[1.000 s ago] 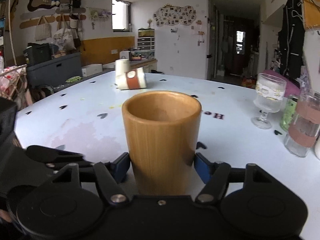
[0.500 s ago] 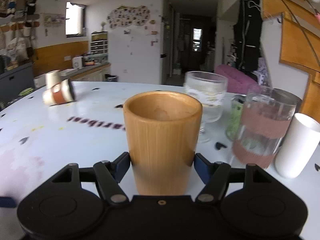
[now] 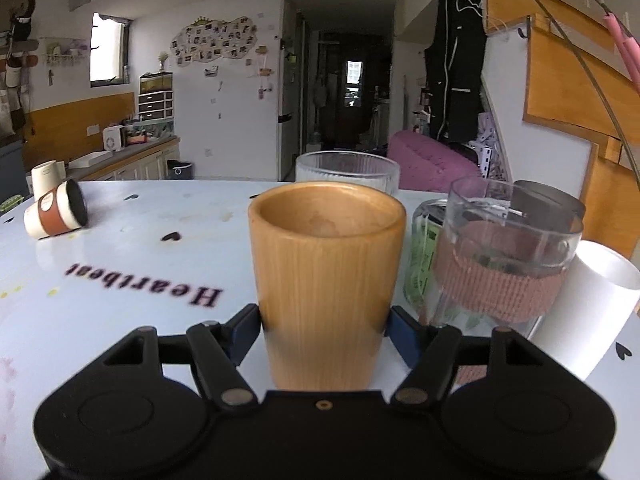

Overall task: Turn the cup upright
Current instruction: 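Carry the upright wooden cup with the right tool beside the glass jar, then set the wooden cup down and open the right tool, withdrawing it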

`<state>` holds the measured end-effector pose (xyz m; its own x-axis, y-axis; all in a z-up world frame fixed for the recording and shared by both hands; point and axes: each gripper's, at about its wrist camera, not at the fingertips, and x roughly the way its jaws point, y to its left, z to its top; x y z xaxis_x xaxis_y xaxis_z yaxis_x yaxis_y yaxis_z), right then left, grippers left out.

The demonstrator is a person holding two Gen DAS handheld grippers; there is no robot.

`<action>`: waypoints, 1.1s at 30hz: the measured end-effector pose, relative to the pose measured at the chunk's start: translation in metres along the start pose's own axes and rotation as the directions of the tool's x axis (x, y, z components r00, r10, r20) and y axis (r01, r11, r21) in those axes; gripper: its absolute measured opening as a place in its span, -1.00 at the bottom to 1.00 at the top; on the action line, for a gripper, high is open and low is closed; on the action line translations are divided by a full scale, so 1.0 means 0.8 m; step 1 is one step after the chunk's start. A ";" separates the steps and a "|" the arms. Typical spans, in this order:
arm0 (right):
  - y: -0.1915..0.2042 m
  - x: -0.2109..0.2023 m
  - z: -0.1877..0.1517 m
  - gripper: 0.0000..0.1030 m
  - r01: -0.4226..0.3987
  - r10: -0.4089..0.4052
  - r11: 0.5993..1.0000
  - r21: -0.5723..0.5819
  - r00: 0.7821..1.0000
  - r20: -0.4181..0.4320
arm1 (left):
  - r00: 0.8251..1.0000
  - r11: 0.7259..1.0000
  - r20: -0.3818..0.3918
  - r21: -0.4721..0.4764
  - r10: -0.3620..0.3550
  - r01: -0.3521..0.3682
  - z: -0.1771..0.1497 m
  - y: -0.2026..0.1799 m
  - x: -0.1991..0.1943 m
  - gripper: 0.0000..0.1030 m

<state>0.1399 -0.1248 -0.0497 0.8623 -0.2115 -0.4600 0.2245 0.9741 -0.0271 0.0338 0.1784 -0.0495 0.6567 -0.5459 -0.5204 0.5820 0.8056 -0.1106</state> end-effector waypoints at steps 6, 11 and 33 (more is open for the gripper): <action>-0.003 -0.007 0.002 0.67 0.013 -0.013 0.999 0.031 1.000 -0.017 | 1.000 1.000 0.012 0.007 0.018 -0.018 0.009 0.000 -0.001 1.00; -0.007 -0.058 -0.003 0.78 -0.013 0.012 0.998 0.054 0.999 0.031 | 0.999 0.999 0.020 0.010 0.048 -0.048 0.027 0.002 -0.003 1.00; 0.011 -0.265 -0.063 1.00 0.096 -0.115 0.990 0.101 0.973 0.201 | 0.978 0.993 0.172 -0.009 0.118 -0.118 0.087 -0.029 -0.033 1.00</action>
<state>-0.0638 -0.0672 0.0030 0.9043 -0.3337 -0.2663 0.3510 0.9362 0.0188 0.0359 0.1581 0.0256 0.7937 -0.4783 -0.3760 0.4958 0.8666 -0.0558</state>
